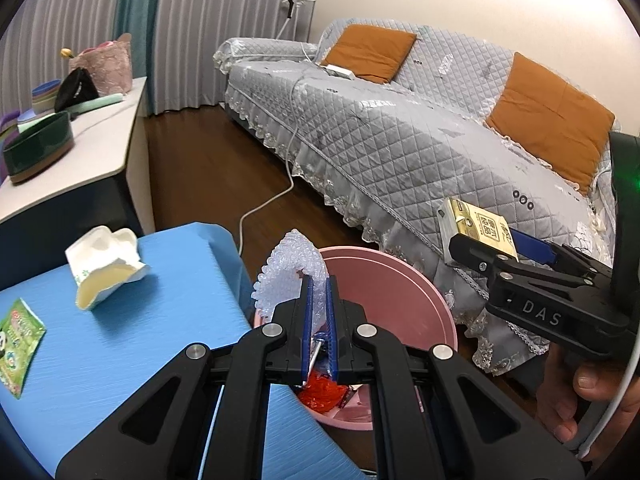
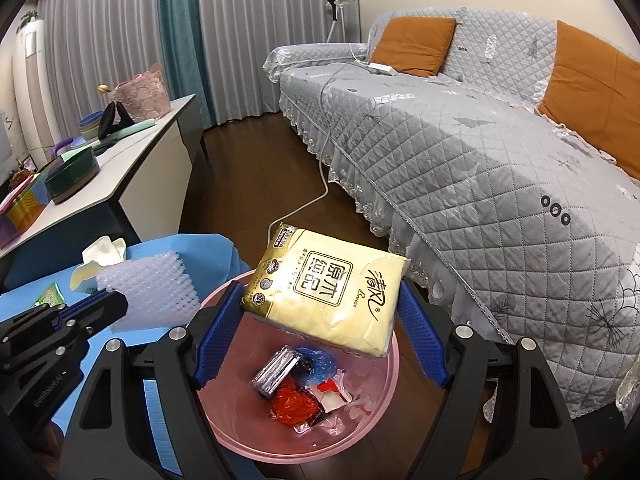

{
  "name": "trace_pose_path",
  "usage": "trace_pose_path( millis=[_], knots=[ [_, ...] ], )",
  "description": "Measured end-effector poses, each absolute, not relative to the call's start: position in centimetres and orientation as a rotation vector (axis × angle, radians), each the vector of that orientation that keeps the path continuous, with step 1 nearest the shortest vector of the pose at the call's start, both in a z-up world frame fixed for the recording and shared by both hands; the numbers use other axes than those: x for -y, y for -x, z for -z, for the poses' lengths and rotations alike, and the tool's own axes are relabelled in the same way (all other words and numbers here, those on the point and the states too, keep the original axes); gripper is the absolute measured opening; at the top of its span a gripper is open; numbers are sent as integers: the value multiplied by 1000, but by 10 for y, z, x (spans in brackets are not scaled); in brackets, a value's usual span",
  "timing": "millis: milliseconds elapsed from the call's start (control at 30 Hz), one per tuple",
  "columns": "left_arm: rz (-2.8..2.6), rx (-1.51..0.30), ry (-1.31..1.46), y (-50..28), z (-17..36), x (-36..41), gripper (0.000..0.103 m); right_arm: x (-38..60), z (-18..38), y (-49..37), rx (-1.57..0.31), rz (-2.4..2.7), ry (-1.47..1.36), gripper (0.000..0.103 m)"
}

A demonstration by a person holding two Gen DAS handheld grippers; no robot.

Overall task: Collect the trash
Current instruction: 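Lift the foam net and tissue pack and carry them toward the pink bin, then open both tools to drop the foam net and tissue pack into the bin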

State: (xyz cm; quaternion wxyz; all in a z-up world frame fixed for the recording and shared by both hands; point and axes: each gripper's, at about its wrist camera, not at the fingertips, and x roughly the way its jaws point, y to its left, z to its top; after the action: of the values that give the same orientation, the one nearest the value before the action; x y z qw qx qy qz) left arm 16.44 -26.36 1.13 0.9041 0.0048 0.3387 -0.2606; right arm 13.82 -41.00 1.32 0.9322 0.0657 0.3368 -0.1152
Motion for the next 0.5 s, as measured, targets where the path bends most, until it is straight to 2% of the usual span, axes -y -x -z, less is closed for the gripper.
trace_pose_path(
  millis=[400, 433, 500],
  knots=[
    [556, -725, -14, -171, -7, 272, 7, 414, -8, -141, -714, 264, -131, 79],
    [556, -730, -11, -172, -6, 272, 8, 415, -7, -141, -715, 276, -129, 80],
    [555, -741, -4, -173, -5, 271, 19, 418, -7, -141, -713, 287, -135, 85]
  ],
)
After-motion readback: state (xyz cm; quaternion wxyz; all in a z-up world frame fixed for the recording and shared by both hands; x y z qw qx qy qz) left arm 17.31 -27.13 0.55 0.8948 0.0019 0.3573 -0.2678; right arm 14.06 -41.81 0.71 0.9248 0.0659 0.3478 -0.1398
